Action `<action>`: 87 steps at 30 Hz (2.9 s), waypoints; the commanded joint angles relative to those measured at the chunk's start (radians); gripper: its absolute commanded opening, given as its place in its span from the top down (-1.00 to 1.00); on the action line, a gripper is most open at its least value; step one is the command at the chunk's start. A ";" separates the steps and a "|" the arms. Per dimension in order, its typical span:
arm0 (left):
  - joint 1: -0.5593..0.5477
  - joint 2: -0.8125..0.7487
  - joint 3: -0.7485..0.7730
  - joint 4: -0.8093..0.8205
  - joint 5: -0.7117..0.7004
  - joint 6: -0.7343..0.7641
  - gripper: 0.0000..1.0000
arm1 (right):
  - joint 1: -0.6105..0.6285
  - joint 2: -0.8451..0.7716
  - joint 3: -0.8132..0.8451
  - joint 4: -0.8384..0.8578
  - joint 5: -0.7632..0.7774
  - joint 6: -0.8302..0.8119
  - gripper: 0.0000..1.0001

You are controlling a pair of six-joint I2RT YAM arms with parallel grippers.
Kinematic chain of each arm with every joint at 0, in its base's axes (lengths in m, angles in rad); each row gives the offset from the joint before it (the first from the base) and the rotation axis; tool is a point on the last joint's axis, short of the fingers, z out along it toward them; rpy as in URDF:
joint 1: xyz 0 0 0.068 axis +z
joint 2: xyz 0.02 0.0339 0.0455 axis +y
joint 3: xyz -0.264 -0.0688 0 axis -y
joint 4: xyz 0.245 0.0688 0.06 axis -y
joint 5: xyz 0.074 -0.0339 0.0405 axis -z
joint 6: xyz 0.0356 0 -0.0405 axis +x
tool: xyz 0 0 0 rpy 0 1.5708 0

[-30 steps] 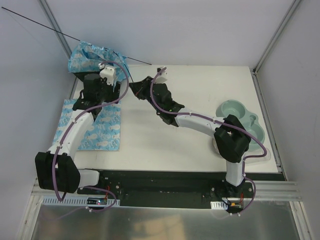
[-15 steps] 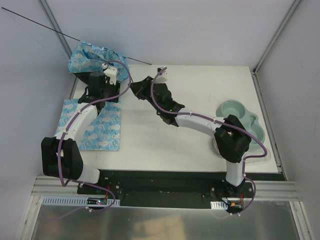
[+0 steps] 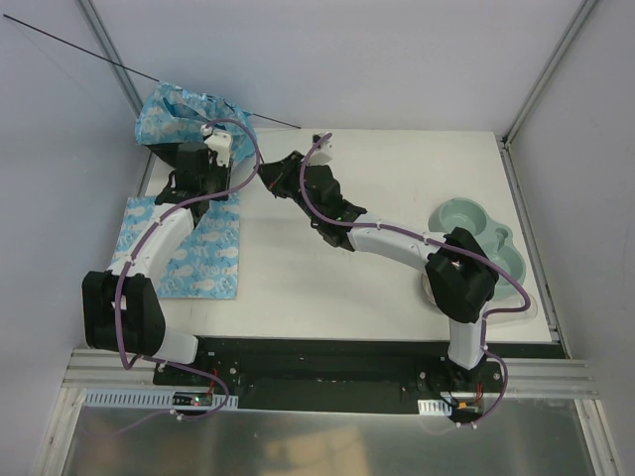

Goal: Set up the pet tent

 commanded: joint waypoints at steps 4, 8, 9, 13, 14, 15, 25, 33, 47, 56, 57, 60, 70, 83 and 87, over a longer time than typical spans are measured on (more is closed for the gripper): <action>0.011 0.017 0.049 0.030 0.009 0.012 0.75 | -0.008 -0.049 0.022 0.062 0.017 0.021 1.00; 0.011 0.008 0.056 0.012 0.061 0.017 1.00 | -0.007 -0.080 -0.005 0.077 0.037 0.009 1.00; 0.011 -0.003 0.056 0.007 0.084 0.012 1.00 | -0.003 -0.094 -0.014 0.080 0.049 -0.006 1.00; 0.001 -0.058 0.068 -0.026 0.225 -0.052 1.00 | 0.012 -0.163 -0.051 0.071 0.117 -0.104 1.00; -0.008 -0.072 0.075 -0.037 0.250 -0.069 1.00 | 0.016 -0.181 -0.048 0.051 0.138 -0.129 1.00; -0.022 -0.082 0.085 -0.048 0.277 -0.080 1.00 | 0.023 -0.200 -0.044 0.033 0.151 -0.158 1.00; -0.209 -0.101 0.200 -0.105 0.439 -0.167 1.00 | 0.107 -0.361 -0.021 -0.214 0.393 -0.380 1.00; -0.358 -0.084 0.251 -0.103 0.475 -0.307 1.00 | 0.153 -0.461 0.070 -0.536 0.545 -0.419 1.00; -0.473 0.005 0.196 0.023 0.433 -0.394 1.00 | 0.199 -0.507 -0.103 -0.615 0.720 -0.431 1.00; -0.473 -0.073 0.089 0.066 0.295 -0.489 1.00 | 0.190 -0.468 -0.100 -0.705 0.493 -0.258 1.00; -0.472 -0.079 0.079 0.067 0.288 -0.492 1.00 | 0.190 -0.461 -0.102 -0.705 0.478 -0.253 1.00; -0.472 -0.095 0.059 0.070 0.270 -0.497 1.00 | 0.184 -0.433 -0.105 -0.702 0.445 -0.233 1.00; -0.443 -0.164 -0.020 0.070 0.274 -0.577 1.00 | 0.153 -0.459 -0.146 -0.727 0.298 -0.114 1.00; -0.397 -0.268 -0.100 0.023 0.333 -0.574 1.00 | 0.076 -0.496 -0.272 -0.343 0.178 0.012 1.00; -0.380 -0.277 -0.082 -0.003 0.342 -0.658 1.00 | 0.079 -0.494 -0.294 -0.328 0.267 0.054 1.00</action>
